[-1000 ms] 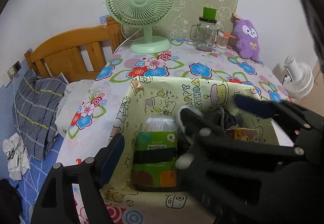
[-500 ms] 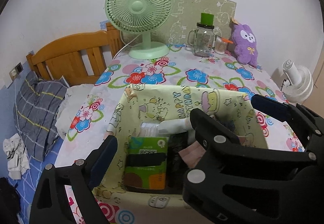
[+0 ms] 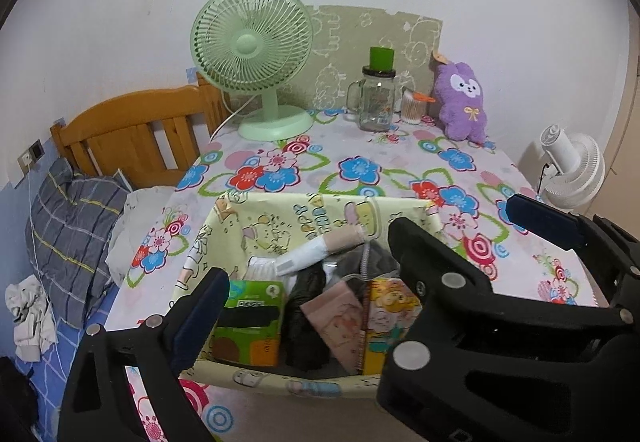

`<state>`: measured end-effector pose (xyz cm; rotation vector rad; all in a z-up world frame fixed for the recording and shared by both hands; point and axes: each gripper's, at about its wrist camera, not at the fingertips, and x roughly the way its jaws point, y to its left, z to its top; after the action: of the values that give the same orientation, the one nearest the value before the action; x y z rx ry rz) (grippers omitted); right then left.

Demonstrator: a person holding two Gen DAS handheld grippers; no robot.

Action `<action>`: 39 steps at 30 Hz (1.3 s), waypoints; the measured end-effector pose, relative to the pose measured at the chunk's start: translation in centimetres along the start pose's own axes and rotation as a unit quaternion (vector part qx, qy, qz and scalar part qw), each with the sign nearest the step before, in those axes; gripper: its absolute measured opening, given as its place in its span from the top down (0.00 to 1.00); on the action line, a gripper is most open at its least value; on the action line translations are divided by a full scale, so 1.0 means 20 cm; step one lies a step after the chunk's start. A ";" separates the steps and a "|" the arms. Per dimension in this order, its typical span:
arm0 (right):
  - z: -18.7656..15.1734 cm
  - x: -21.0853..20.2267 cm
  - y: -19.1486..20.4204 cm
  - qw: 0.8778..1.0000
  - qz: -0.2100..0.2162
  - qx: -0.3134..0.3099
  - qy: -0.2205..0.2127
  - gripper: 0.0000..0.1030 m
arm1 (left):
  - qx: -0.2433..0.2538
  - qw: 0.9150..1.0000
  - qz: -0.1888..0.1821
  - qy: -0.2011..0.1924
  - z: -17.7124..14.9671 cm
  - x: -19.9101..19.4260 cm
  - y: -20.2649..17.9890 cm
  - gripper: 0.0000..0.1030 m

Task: Organize soft objects

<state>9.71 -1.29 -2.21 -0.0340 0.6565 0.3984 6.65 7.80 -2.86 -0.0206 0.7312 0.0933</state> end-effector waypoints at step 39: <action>-0.16 -0.92 -0.55 0.981 -0.122 0.068 -0.137 0.06 | 0.022 0.992 -0.017 -0.125 -0.01 -0.61 -0.41 0.00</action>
<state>-1.35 -18.39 5.35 0.0699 0.4004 0.1173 -1.69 -1.25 5.02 0.0208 0.4829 0.0466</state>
